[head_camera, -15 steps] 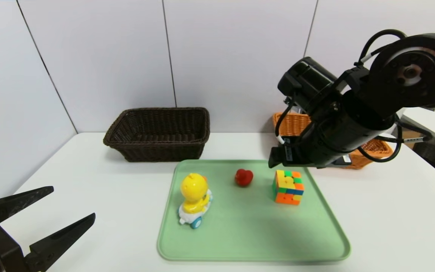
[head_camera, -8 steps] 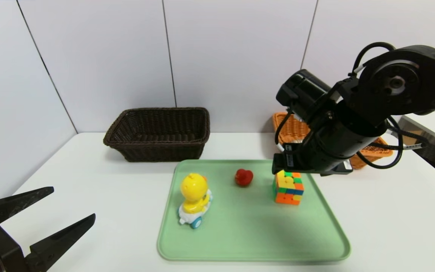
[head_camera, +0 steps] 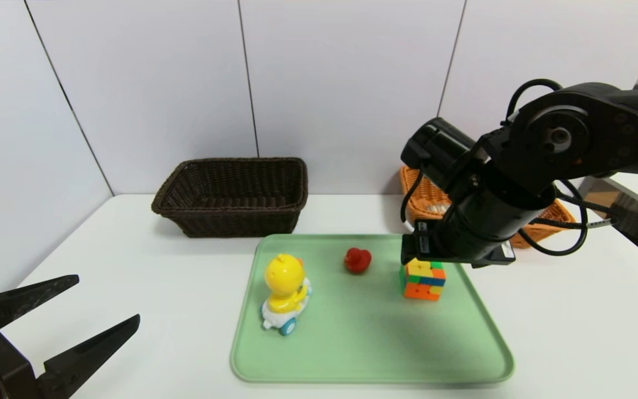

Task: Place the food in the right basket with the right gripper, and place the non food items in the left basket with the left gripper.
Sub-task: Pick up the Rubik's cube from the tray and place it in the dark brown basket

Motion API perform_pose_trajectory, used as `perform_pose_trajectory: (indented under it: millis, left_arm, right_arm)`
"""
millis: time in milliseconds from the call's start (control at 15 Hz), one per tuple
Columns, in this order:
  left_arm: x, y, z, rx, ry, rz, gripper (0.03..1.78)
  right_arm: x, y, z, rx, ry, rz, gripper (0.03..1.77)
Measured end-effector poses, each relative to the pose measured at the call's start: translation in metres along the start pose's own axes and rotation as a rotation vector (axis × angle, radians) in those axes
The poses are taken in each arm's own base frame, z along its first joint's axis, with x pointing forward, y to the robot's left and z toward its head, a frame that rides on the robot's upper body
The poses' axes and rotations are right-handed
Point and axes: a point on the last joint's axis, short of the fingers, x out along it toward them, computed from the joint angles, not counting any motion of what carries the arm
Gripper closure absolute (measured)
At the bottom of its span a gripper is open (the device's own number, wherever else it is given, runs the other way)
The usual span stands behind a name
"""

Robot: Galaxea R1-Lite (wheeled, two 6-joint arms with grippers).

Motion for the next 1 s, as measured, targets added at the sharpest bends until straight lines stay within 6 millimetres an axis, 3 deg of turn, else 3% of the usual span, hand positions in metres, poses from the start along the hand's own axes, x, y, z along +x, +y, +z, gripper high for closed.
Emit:
perform_pose_trajectory:
  millis: [1000]
  left_arm:
    - [-0.001, 0.0, -0.001, 0.0, 0.0, 0.0, 0.12]
  right_arm:
    - [0.036, 0.012, 0.006, 0.008, 0.028, -0.028, 0.1]
